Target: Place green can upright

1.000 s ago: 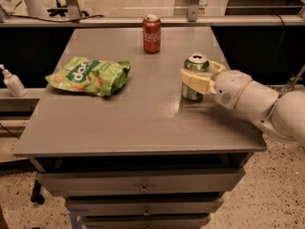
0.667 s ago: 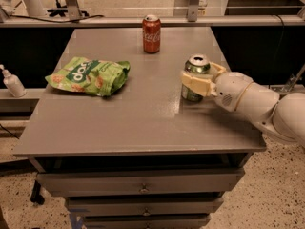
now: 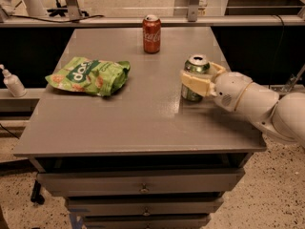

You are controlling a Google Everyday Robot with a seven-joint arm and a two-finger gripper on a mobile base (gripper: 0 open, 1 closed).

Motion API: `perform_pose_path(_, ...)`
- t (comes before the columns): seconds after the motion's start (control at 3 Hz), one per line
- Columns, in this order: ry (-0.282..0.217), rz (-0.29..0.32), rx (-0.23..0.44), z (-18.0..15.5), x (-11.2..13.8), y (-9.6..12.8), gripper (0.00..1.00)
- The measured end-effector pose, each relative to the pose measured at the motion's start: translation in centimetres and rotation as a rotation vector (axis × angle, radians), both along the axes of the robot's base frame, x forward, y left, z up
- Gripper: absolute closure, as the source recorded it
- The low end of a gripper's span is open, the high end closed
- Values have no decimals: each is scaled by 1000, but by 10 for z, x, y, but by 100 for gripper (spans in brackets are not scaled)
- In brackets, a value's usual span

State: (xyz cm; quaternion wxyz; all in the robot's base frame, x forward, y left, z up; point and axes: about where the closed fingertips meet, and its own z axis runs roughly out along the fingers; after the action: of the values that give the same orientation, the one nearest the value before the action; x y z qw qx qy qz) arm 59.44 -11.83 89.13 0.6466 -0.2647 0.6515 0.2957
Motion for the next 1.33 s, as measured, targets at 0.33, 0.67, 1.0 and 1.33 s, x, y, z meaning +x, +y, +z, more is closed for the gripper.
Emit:
perform_pose_path(0.33, 0, 0, 0, 0, 0, 0, 12)
perform_pose_path(0.67, 4, 24, 1, -3, -4, 1, 0)
perform_pose_path(1.0, 5, 45, -9, -3, -8, -2, 0)
perform_pose_path(1.33, -7, 63, -43, 9, -12, -19, 0)
